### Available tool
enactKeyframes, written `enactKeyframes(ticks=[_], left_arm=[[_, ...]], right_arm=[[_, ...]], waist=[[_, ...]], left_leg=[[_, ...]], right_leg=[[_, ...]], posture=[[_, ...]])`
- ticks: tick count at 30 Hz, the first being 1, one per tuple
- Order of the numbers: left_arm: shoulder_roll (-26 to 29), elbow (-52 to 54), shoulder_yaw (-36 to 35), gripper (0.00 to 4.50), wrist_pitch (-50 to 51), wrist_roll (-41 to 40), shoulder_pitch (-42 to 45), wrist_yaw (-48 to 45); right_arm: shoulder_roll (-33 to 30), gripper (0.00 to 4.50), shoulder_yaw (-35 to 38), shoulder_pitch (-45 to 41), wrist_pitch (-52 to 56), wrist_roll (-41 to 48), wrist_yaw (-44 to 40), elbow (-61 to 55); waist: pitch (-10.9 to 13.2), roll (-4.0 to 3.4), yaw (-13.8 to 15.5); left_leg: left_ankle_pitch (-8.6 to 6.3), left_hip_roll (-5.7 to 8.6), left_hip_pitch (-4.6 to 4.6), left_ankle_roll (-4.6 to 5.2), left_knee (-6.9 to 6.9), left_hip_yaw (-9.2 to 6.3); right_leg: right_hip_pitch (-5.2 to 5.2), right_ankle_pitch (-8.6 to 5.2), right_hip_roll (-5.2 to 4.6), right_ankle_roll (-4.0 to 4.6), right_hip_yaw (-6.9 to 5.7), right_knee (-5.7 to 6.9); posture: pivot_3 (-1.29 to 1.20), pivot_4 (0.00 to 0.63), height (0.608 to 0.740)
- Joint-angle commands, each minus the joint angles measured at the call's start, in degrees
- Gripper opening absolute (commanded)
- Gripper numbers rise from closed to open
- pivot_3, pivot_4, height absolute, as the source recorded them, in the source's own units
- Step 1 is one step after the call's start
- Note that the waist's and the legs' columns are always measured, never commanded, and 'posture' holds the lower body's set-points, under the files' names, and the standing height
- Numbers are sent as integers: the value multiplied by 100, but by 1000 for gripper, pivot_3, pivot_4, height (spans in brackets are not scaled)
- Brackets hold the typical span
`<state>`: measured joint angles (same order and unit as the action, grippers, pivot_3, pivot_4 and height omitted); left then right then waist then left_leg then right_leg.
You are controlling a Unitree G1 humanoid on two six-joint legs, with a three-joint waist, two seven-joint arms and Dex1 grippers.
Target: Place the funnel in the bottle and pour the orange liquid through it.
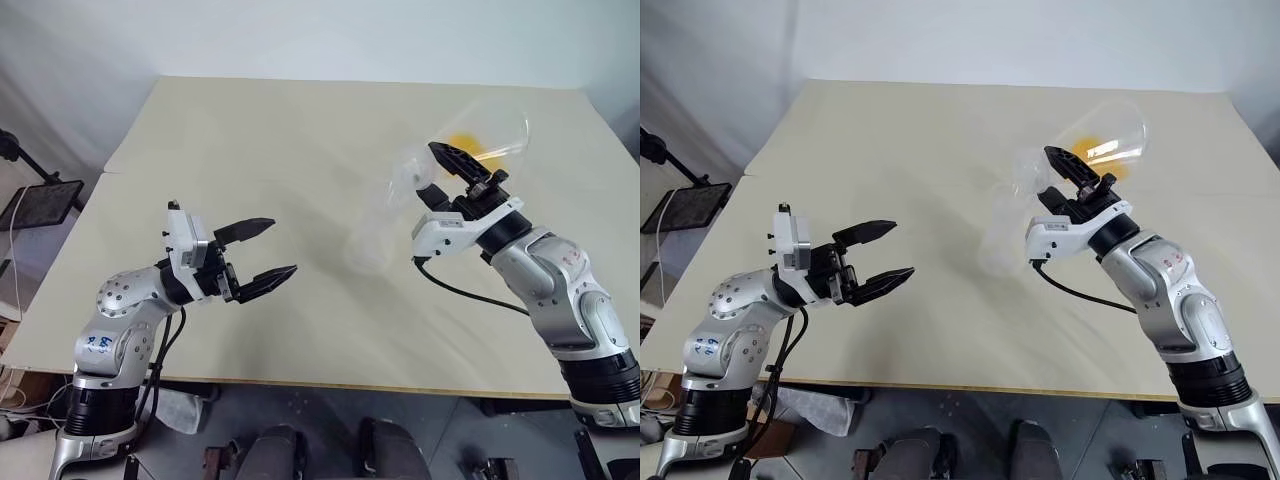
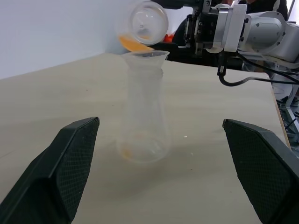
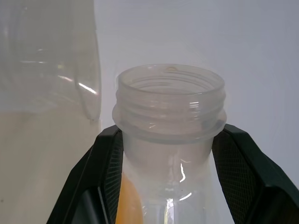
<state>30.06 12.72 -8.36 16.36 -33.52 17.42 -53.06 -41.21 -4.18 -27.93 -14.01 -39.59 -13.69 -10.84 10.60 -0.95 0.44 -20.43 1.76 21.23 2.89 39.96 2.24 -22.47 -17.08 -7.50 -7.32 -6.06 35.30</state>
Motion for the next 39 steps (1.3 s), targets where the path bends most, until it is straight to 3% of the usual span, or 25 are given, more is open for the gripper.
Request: enactKeyframes(ticks=[1,39], left_arm=[[-9,236,-28,4500,-113,-27,-12,50],[-20,461,-26,4500,-34,-96,-147,261]], right_arm=[[-100,2397,86,-154,-158,-230,240,-113],[-222,2397,39,-314,-541,-1127,655,128]], waist=[[0,0,-14],[0,0,-55]], left_leg=[[0,0,0,0,0,-1],[1,-4,2,-4,-3,-2]], right_leg=[[0,0,0,0,0,0],[2,0,3,0,5,-11]], posture=[[0,150,740],[0,150,740]])
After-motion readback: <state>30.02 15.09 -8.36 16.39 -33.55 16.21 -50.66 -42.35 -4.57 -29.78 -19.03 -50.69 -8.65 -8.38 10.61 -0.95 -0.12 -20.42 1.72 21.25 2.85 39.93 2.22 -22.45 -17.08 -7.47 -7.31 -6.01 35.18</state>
